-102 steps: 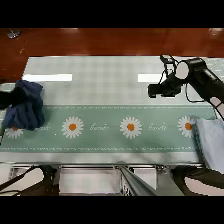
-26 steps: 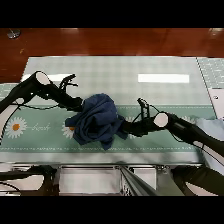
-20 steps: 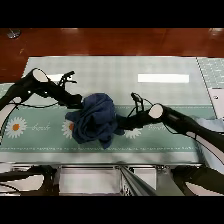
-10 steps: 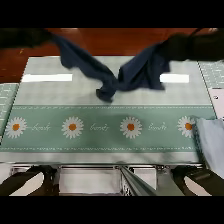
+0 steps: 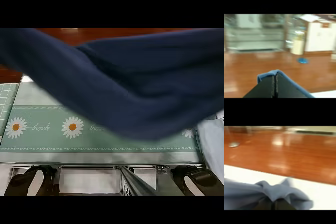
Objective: Fold the shirts.
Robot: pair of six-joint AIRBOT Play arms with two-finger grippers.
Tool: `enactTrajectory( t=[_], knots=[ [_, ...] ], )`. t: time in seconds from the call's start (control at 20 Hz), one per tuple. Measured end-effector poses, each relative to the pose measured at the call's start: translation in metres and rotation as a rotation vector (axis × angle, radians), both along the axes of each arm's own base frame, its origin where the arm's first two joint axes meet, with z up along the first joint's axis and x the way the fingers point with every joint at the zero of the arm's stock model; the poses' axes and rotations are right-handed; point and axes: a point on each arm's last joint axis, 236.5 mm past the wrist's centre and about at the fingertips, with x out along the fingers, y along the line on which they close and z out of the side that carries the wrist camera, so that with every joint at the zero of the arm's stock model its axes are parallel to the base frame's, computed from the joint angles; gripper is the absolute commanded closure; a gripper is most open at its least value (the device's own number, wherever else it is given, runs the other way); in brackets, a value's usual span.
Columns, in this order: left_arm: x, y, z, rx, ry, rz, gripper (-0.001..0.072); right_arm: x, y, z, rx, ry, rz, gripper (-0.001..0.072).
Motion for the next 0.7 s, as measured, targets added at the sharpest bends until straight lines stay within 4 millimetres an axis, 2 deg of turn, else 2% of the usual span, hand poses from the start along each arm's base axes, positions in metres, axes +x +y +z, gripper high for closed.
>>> enactTrajectory(
  t=[0.1, 0.15, 0.2, 0.3, 0.5, 0.6, 0.7],
  knots=[
    [-0.016, 0.008, -0.006, 0.026, 0.005, 0.061, 0.0681, -0.013, -0.016, -0.024, -0.024, 0.089, -0.057, 0.0692],
    [-0.018, 0.012, -0.016, 0.033, 0.033, 0.079, 0.0681, -0.014, -0.018, -0.042, -0.035, 0.156, -0.067, 0.0692],
    [-0.016, 0.016, -0.025, 0.033, 0.054, 0.092, 0.0681, -0.014, -0.018, -0.062, -0.044, 0.227, -0.068, 0.0692],
    [0.001, 0.024, -0.057, 0.017, 0.136, 0.105, 0.0681, -0.009, -0.009, -0.111, -0.059, 0.392, -0.039, 0.0692],
    [0.069, 0.037, -0.140, -0.038, 0.341, 0.087, 0.0681, 0.013, 0.003, -0.235, -0.074, 0.719, -0.032, 0.0692],
    [0.111, 0.034, -0.183, -0.060, 0.446, 0.056, 0.0681, 0.024, -0.003, -0.297, -0.072, 0.845, -0.100, 0.0692],
    [0.154, 0.026, -0.223, -0.077, 0.537, 0.022, 0.0681, 0.037, -0.012, -0.349, -0.076, 0.934, -0.183, 0.0692]
  ],
)
